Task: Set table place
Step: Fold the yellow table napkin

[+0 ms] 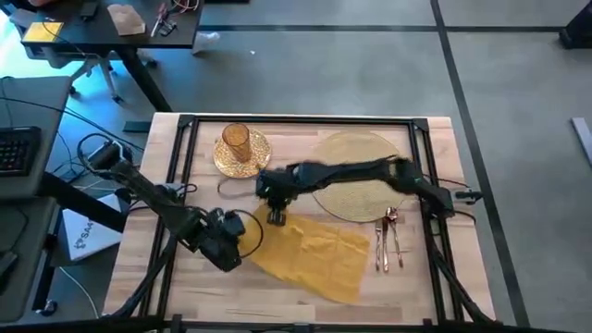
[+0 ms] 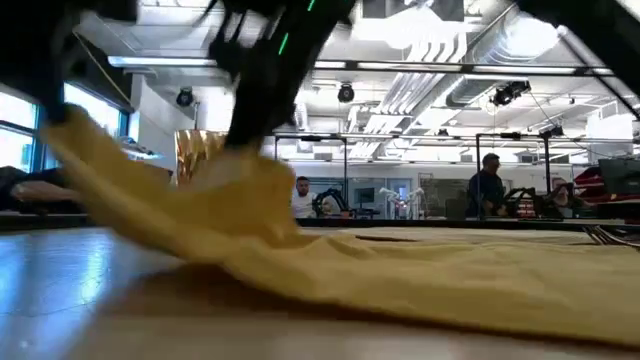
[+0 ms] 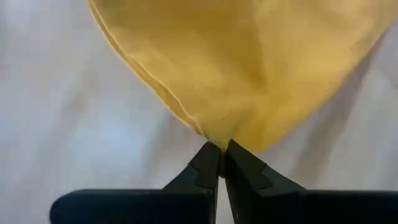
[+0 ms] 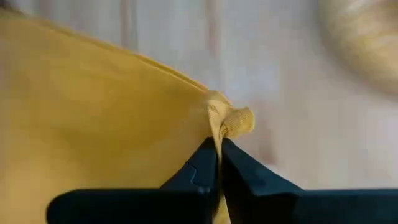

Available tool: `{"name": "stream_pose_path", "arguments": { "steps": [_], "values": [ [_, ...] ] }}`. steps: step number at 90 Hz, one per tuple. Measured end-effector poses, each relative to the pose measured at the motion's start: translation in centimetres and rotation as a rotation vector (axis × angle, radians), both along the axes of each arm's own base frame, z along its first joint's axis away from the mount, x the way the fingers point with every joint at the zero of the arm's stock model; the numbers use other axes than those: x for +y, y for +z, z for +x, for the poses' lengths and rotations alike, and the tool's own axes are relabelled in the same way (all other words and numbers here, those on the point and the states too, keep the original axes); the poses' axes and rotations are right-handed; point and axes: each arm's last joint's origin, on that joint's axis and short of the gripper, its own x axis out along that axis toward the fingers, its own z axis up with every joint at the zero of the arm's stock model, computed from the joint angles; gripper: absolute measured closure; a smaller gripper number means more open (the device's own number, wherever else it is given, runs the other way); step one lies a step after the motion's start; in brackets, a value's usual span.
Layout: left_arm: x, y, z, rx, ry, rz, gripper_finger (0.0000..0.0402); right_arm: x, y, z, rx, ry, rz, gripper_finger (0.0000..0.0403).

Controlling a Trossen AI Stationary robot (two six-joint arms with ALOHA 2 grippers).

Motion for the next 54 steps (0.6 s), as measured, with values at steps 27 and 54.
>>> {"name": "stream_pose_path", "arguments": {
  "steps": [27,54],
  "values": [
    [2.2,9.6,2.3,-0.262,-0.125,0.272,0.0401,1.9,14.1,-10.2,-0.203,-0.119,-0.076,0.0403],
    [2.3,18.8,2.6,-0.541,-0.39,0.21,0.0402,8.8,18.9,-17.3,-0.282,-0.008,0.161,0.0403]
  ]
}}
